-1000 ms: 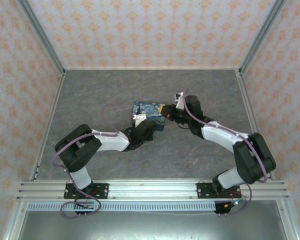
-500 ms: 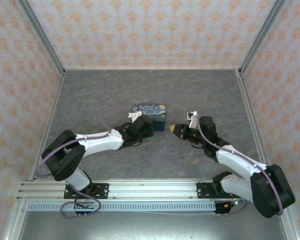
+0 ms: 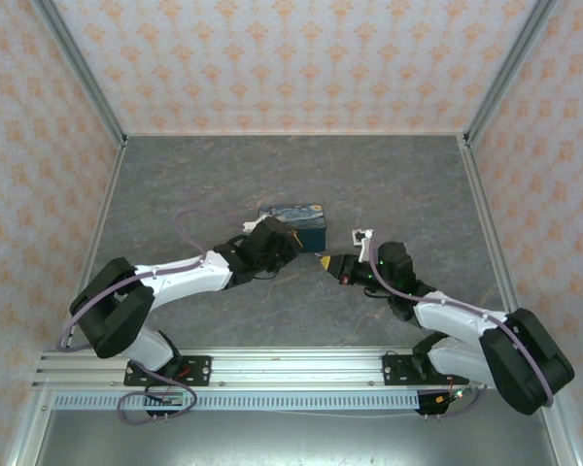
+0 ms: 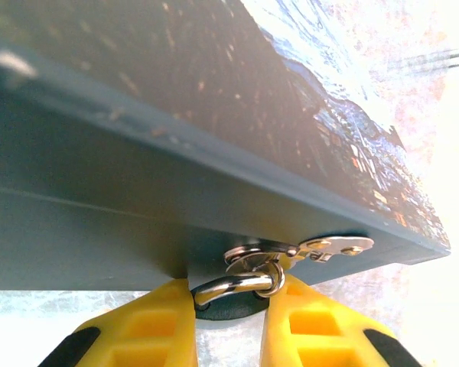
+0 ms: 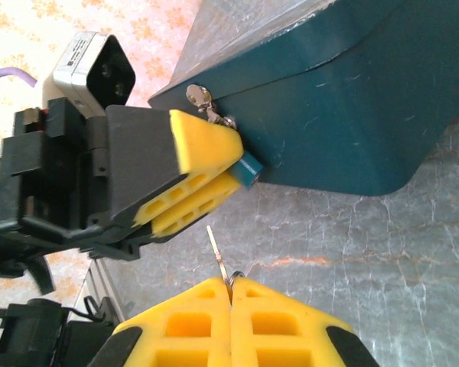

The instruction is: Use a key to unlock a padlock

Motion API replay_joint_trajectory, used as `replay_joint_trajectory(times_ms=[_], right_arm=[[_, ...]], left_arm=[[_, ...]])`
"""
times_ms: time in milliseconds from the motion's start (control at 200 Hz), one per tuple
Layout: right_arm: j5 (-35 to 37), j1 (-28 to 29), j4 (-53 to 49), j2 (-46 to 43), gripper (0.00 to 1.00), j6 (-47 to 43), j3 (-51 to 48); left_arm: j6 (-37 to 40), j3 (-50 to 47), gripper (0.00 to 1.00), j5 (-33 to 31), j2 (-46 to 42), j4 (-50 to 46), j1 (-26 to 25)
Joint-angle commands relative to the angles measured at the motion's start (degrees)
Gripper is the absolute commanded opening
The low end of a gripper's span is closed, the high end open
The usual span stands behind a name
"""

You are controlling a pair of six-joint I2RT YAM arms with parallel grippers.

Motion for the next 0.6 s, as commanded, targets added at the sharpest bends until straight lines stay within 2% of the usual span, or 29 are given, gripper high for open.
replay_joint_trajectory(times_ms=[0,280,596], right_arm=[[1.8,1.1,9.0,2.9,0.00,-2.2,0.4],[1.8,2.9,14.2,10.9,0.00,-3.8,2.5],[2.0,3.9,17.7,13.9,0.00,-4.1,3.4]], left_arm=[[-4.3,-0.8,0.09,0.5,-3.6,4.5,0.4],[-8.5,-2.5,0.08,0.8,-7.1,5.0,0.7],[-9.9,-2.5,0.08,1.0,-9.2,3.9,0.8]])
